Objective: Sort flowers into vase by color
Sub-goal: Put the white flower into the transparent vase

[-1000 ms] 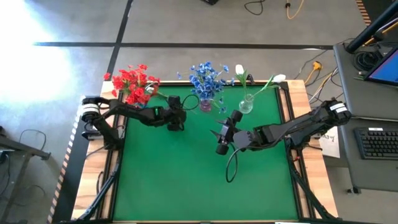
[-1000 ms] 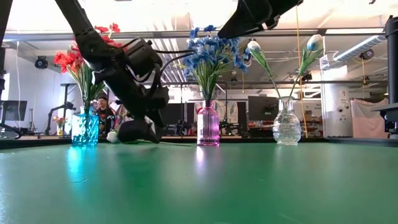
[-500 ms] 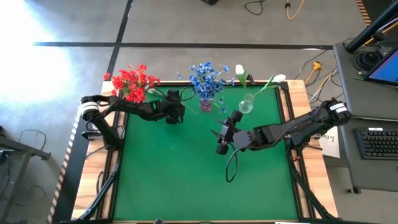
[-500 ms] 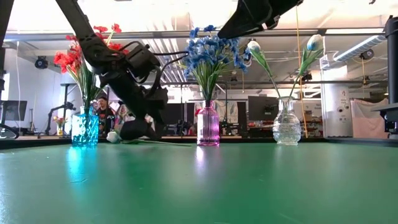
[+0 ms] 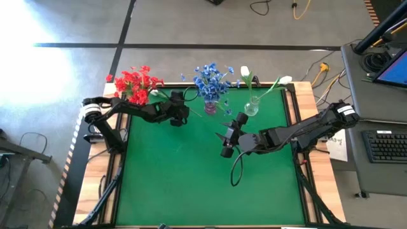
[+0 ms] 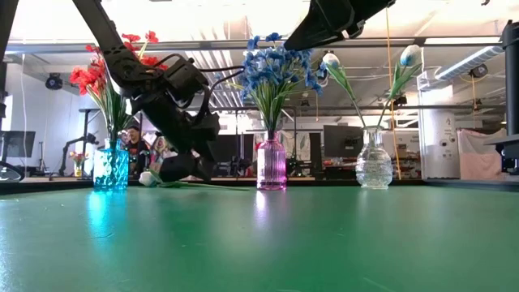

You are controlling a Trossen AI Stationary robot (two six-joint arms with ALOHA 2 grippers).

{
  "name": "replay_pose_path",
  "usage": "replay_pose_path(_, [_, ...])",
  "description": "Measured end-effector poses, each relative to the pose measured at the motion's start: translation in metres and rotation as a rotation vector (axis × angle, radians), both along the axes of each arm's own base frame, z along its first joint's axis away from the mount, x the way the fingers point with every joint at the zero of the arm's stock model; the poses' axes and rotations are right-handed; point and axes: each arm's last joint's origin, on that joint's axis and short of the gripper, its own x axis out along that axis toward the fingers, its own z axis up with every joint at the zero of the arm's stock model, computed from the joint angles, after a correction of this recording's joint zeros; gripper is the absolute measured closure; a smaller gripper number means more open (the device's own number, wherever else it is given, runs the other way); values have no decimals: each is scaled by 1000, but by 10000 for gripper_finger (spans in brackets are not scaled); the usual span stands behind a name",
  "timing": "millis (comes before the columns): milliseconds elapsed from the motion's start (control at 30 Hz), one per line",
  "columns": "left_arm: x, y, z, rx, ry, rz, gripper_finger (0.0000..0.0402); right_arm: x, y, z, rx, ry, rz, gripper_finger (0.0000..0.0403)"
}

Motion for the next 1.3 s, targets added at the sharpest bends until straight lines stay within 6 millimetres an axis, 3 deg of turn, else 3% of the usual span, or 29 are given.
replay_pose_path(367, [8, 5, -30, -20, 61, 55, 230, 0, 0, 0, -1, 0, -1, 204])
replay_pose_path(867, [6, 3, -15, -15, 13, 73, 391, 0, -1, 0, -17, 3, -14, 204])
replay_pose_path(1300, [9, 11, -26, -29, -67, 158, 401, 0, -1, 1, -8, -3, -17, 204])
